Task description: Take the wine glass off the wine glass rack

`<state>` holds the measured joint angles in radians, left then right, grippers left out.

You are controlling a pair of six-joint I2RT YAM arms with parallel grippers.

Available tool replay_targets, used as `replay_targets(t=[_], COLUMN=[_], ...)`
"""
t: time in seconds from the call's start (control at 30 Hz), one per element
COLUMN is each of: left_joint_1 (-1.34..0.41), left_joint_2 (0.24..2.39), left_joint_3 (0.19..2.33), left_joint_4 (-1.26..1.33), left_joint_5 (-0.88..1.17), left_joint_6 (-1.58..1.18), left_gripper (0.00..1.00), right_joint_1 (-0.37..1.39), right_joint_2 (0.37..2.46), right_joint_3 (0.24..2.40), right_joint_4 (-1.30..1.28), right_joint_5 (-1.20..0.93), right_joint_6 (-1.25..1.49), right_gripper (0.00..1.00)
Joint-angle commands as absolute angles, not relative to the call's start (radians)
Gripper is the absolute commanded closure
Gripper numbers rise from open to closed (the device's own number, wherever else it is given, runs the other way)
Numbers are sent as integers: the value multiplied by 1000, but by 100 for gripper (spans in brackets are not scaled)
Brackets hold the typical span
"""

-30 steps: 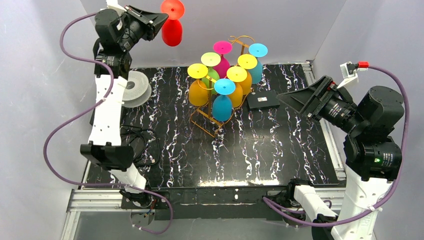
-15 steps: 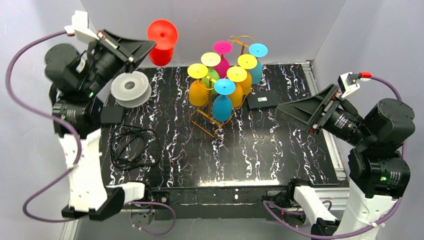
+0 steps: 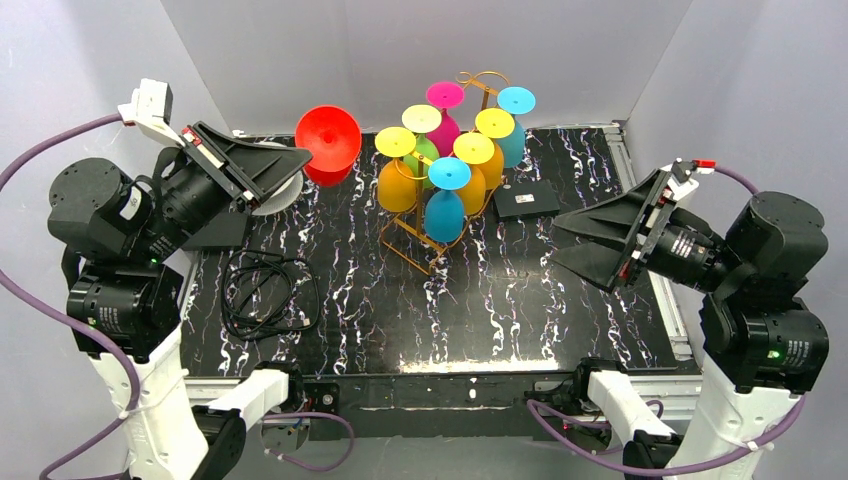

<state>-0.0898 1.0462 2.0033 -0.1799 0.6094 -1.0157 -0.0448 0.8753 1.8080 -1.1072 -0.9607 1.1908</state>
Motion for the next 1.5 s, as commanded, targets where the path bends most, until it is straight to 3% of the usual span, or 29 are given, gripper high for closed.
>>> replay_targets(t=[0.0,0.13,0.37,0.83,1.47], left_joint_1=[-88,-88,-88,-88,-88], left_joint_2=[1035,1009,980,932,891], left_joint_3=[2006,1985,1951,1935,1860], left_joint_4=[-128,-143,-143,-165,-102], left_joint_5=[716,730,742,818,899], left_joint_6=[-1028,-1024,-1021,-971,-958], left_gripper=[100,100,100,100,100], right_joint_1=[-40,-12,259,654,909], right_joint_2=[904,967,1157,1219,1485], right_joint_3=[1794,1805,1945,1897,2106], right_joint_4=[-1038,-976,-1065,-919,-793], right_joint_5=[-1021,-1023,-823,-532,-391], right_joint_6=[1322,1383,1341,1602,1786], right_gripper=[1,2,2,4,16])
